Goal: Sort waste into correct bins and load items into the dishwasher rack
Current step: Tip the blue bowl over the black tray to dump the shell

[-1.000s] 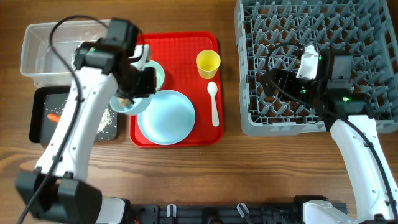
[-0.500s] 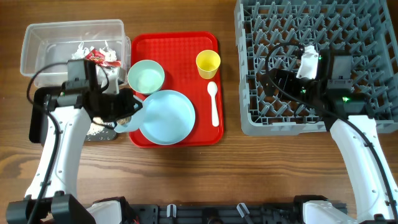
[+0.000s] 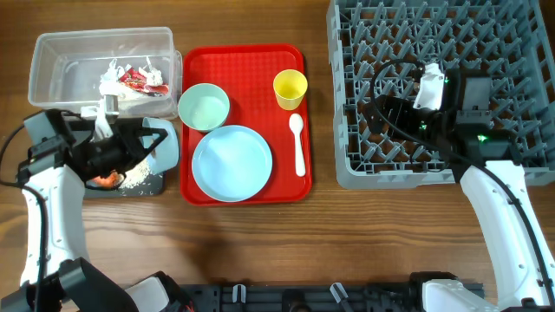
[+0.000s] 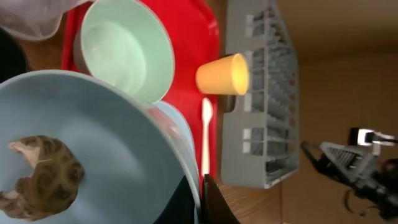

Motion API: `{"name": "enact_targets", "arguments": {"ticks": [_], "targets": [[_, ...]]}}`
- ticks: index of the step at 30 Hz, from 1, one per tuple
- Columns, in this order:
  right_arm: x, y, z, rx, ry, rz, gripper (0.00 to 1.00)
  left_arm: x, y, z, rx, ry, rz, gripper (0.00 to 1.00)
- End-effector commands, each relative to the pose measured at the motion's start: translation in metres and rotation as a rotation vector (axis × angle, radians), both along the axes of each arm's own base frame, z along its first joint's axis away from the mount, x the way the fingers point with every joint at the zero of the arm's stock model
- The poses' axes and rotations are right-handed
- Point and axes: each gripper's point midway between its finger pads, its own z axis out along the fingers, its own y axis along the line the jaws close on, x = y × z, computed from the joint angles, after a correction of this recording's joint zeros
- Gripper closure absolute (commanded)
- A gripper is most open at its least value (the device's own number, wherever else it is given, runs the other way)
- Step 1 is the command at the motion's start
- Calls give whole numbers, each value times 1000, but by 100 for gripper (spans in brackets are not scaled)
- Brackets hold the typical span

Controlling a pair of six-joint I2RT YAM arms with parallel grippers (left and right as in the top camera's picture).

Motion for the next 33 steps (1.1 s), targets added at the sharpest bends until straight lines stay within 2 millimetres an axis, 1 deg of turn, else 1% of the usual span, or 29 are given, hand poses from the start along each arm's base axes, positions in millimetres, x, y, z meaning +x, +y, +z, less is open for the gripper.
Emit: {"name": "enact_targets", "arguments": {"ticks": [1,4,7,9,11,12,15,16,18,19,21,28,31,33], "targets": [[2,-3,-4,-9,10,-14,0,-2,19,20,-64,-109,31,96],[2,-3,-4,-9,6,-14,0,-3,46,18,-51,-123,113,96],[3,-3,-3,-5,3,-18,0,-5,64,14,-58,-142,166,96],[3,-3,-3,-4,5,-21,0,-5,67,19,-114,-198,161,96],[3,-3,-3,5,12,-32,0,-8,66,29,-215,-298,126,96],[3,-3,-3,6,12,-33,0,-7,71,24,-261,-291,140,96],[2,-3,-4,6,17,-33,0,-5,83,1,-311,-242,173,96],[1,-3,-5,5,20,-33,0,-4,84,-4,-355,-235,179,96],[2,-3,-5,5,20,-32,0,-3,87,-3,-488,-255,182,96],[2,-3,-5,5,19,-32,0,-2,87,-7,-510,-231,191,96],[2,-3,-5,5,19,-32,0,-2,87,-12,-522,-218,195,96],[2,-3,-4,5,19,-33,0,-2,87,-11,-537,-203,201,96],[2,-3,-4,6,17,-33,0,-2,87,-11,-584,-151,219,96],[3,-3,-3,6,11,-33,0,-1,88,-8,-573,-163,215,96]]}}
